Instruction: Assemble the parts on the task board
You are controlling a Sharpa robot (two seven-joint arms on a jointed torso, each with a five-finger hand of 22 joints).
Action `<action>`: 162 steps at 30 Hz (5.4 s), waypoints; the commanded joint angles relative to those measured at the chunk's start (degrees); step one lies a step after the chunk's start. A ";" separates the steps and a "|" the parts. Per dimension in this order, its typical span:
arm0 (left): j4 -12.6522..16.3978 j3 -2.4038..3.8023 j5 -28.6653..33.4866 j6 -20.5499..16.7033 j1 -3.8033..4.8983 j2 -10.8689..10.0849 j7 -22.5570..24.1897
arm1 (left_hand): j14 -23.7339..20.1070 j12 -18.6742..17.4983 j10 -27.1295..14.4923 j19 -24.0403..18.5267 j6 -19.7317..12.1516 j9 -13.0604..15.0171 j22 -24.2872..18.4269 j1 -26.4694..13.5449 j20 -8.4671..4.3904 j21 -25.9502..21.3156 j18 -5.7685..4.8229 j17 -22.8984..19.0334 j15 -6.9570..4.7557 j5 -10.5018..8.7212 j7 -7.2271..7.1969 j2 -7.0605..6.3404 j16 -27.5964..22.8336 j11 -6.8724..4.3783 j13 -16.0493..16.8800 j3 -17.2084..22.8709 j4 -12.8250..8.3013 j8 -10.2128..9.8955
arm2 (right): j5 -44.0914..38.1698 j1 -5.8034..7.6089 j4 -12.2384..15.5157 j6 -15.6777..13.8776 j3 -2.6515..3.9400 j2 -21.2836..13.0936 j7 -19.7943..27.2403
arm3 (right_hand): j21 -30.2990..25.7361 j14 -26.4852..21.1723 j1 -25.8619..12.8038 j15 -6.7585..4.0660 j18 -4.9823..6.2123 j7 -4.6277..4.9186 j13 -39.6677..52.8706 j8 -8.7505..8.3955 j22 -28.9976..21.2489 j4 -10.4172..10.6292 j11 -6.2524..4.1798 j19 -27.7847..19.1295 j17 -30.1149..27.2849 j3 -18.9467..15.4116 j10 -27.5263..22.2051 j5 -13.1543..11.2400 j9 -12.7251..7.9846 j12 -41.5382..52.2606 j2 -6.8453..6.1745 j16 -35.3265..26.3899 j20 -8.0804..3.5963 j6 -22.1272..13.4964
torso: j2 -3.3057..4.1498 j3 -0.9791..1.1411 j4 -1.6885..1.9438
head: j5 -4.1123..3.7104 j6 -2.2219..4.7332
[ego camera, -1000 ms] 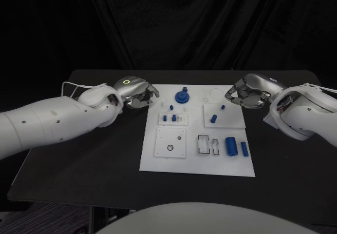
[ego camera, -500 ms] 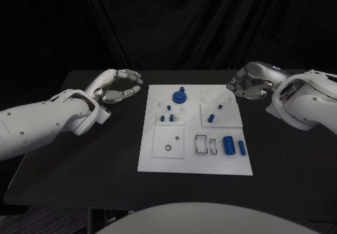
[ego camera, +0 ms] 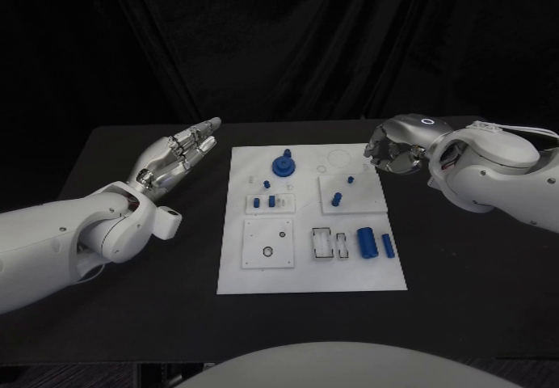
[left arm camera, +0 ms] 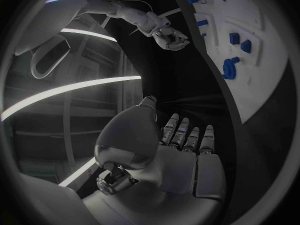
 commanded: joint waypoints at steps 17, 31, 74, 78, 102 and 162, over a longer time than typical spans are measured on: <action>3.92 0.03 7.63 6.58 -0.30 -1.02 11.68 | -0.16 -0.01 -1.83 -0.43 -1.45 -0.13 -1.95 2.86 3.14 -0.33 1.68 -0.09 1.53 1.01 -0.06 2.72 -0.19 -0.38 -0.20 -4.10 -0.30 -0.37 | -7.64 -2.54 -1.40 2.12 0.06 1.50 -1.41 | -0.43 -0.12 -2.56 0.65 0.22 -1.64 -6.30 -2.29 1.19 1.50 0.87 2.12 -1.76 0.05 1.30 -4.86 -1.04 -3.84 -1.03 -0.30 0.78 -4.45 | 1.39 -2.97 1.07 | -2.80 1.45; 4.28 0.03 7.66 6.63 -0.59 -0.43 11.12 | 0.76 2.05 -1.38 -0.32 -1.14 -0.11 -2.04 6.49 5.13 -0.25 1.96 0.18 2.59 4.80 -1.18 3.42 0.09 3.11 0.02 -3.71 -0.77 -0.36 | -7.67 -3.82 -2.20 1.31 0.06 2.50 -0.72 | -0.20 0.12 -1.18 0.14 0.12 -1.38 -8.55 -1.67 1.67 0.29 0.47 3.77 -2.99 0.76 4.69 -0.70 -1.01 -4.00 -0.85 -0.66 0.40 -3.28 | 1.39 -2.85 1.13 | -3.39 1.17; 3.66 0.02 7.66 8.10 -1.43 0.24 9.39 | 3.20 3.83 -1.12 0.29 0.08 0.08 -1.70 9.22 6.22 0.13 1.95 0.77 4.36 6.74 0.08 3.70 1.04 5.06 0.15 -2.87 -1.68 -0.13 | -6.69 -6.41 -5.16 -2.61 0.08 5.83 3.43 | 2.04 0.94 -0.50 -0.22 -0.26 0.06 -10.04 0.57 2.47 -1.48 -0.49 6.23 -5.02 1.05 8.77 2.43 1.04 -3.13 0.16 -1.44 -0.12 -0.30 | 1.38 -2.62 1.02 | -2.52 -0.04; 3.65 0.02 7.66 8.23 -1.58 0.24 9.14 | 3.75 4.11 -0.97 0.37 0.52 0.13 -1.70 9.50 6.27 0.15 1.93 0.90 4.57 7.05 0.48 3.72 1.31 5.38 0.19 -2.70 -1.86 -0.07 | -6.64 -6.42 -5.36 -2.63 0.08 5.94 3.33 | 1.76 0.96 0.92 -0.26 -0.17 0.39 -11.02 2.53 2.41 -3.06 -0.52 6.41 -6.35 1.02 10.47 3.32 2.77 -3.67 0.83 -2.60 -0.31 2.37 | 1.36 -2.59 1.02 | -2.42 -0.15; 3.33 0.02 7.66 8.69 -2.21 0.21 7.82 | 5.44 5.65 -0.01 0.84 2.94 0.39 -1.70 10.39 6.44 0.30 1.67 1.27 5.49 8.57 2.41 3.57 2.61 6.39 0.37 -2.07 -2.46 0.26 | -6.61 -6.41 -5.31 -4.50 0.10 5.92 3.53 | 3.80 1.48 2.78 -0.61 -0.23 0.37 -12.93 4.46 2.61 -5.62 -0.96 6.30 -7.41 0.09 14.96 3.23 6.21 -4.83 2.16 -3.28 -0.74 3.89 | 1.39 -2.66 1.02 | -1.91 -0.34; 2.53 0.02 7.66 9.29 -3.15 0.95 5.96 | 5.47 6.07 -0.21 1.24 4.68 0.55 -1.83 11.43 6.49 0.36 1.25 1.32 5.85 8.90 6.00 3.41 3.44 5.28 0.37 -1.04 -3.46 0.48 | -5.50 -1.81 9.79 -1.12 0.12 3.12 3.33 | 4.19 0.32 2.30 -0.66 -0.33 0.30 -14.36 3.47 2.49 -4.85 -1.22 5.62 -10.73 -0.66 17.32 0.35 7.58 -6.43 2.56 -6.58 -0.65 2.88 | 1.41 -2.69 1.29 | 0.39 -1.21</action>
